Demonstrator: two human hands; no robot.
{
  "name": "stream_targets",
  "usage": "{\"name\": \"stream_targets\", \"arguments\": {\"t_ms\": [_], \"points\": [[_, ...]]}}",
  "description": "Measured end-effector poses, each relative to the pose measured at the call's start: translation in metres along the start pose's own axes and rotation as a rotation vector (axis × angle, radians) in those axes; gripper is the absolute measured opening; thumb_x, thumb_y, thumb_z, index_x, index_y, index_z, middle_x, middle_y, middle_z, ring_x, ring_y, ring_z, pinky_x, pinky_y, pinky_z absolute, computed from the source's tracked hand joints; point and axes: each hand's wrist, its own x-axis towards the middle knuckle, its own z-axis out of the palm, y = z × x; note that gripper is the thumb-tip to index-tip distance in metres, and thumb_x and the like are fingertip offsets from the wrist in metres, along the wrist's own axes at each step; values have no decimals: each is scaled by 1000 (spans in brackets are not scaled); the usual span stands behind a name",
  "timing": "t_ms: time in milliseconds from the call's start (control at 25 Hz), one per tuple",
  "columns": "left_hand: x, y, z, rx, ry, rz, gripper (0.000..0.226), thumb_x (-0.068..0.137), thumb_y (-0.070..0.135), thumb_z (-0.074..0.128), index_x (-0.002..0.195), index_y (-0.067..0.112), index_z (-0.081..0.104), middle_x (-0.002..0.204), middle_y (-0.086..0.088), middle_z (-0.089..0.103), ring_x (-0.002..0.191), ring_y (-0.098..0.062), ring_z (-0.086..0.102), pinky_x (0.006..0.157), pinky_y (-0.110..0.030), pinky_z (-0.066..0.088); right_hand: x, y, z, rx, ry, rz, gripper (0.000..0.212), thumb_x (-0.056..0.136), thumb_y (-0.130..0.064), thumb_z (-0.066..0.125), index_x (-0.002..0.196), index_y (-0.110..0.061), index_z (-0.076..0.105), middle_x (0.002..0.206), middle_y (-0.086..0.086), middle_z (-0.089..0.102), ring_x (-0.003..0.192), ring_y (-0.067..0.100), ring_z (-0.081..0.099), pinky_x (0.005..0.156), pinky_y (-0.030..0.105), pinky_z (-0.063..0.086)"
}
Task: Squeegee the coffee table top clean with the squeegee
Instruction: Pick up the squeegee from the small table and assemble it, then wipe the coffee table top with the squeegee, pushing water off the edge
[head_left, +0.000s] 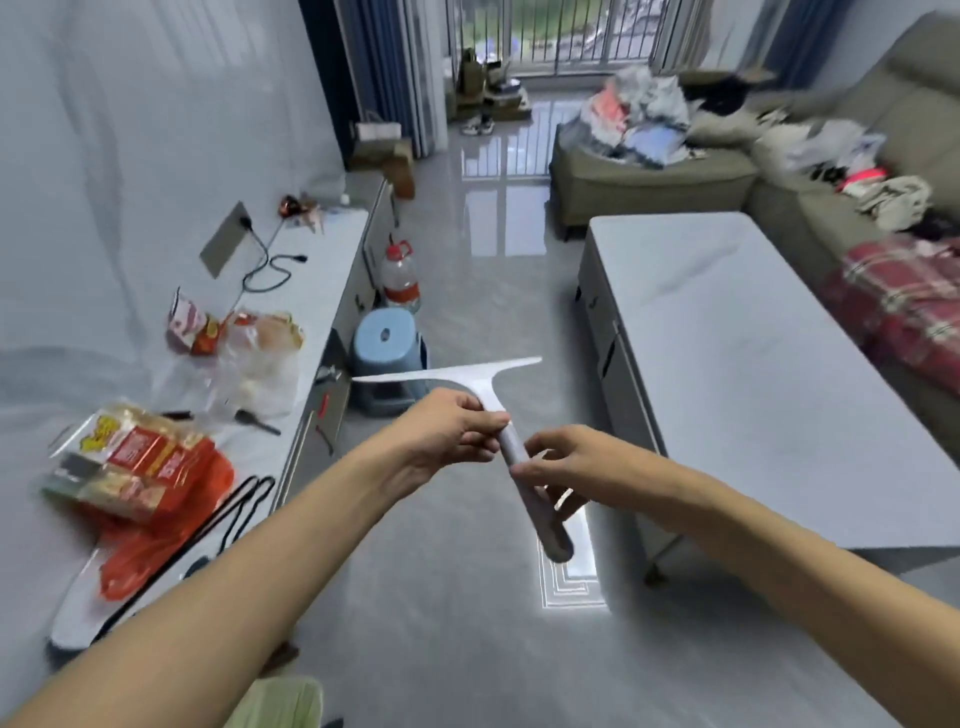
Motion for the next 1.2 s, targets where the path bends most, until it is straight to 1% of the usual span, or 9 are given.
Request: {"name": "stream_targets", "arguments": {"t_ms": [120,240,360,440,520,600,720,960,1200], "points": [[42,71,46,-60,5,47,15,89,3,64,75,4,59,66,-13,60,49,-12,60,51,-17,54,-7,-18,-78,-6,133,-14,19,88,-23,65,100,-9,59,76,7,68,60,18,67,54,24,53],[89,130,70,-19,-20,65,17,88,9,67,73,8,59,69,-12,63,52,-14,62,51,-19,53,11,-36,-142,-236,325,-52,12,90,-26,58,86,-15,52,75,4,67,58,18,64,48,21,48],[146,171,67,294,10,126,9,87,20,67,87,11,66,81,-9,68,58,-16,62,53,-22,51,53,-43,-204,-493,430,-19,17,94,-29,47,86,-15,41,94,14,61,79,33,59,59,35,44],[192,196,53,583,30,219,15,88,23,63,99,14,65,89,-7,70,62,-17,62,57,-25,50,89,-42,-248,-603,419,27,17,97,-31,42,90,-17,38,92,13,53,68,27,50,53,30,35],[238,222,32,806,-27,274,21,88,27,63,107,18,63,94,-4,71,68,-18,66,61,-28,54,125,-42,-288,-538,408,104,12,95,-31,43,90,-20,42,85,8,51,55,16,41,42,23,29],[285,252,13,1007,-142,290,26,89,34,63,111,22,60,98,0,71,75,-18,70,68,-32,58,157,-44,-325,-379,434,173,9,93,-32,47,85,-29,46,76,6,53,51,18,41,36,17,26],[362,297,-1,1239,-232,327,23,88,40,62,101,21,61,91,4,70,75,-13,71,75,-36,58,199,-41,-381,-244,482,279,21,92,-37,49,96,-16,50,75,8,55,50,19,41,38,19,27],[541,353,20,1277,-300,361,11,84,25,52,73,23,52,77,3,70,65,-10,68,57,-24,48,300,-2,-502,-182,524,374,32,96,-41,43,100,-10,48,89,8,56,55,21,41,39,23,28],[717,417,63,1294,-342,272,7,81,19,50,73,20,50,77,1,70,72,-18,71,52,-24,45,411,33,-652,-188,453,395,29,96,-38,46,96,-10,51,87,9,59,56,22,44,40,25,30]]}}
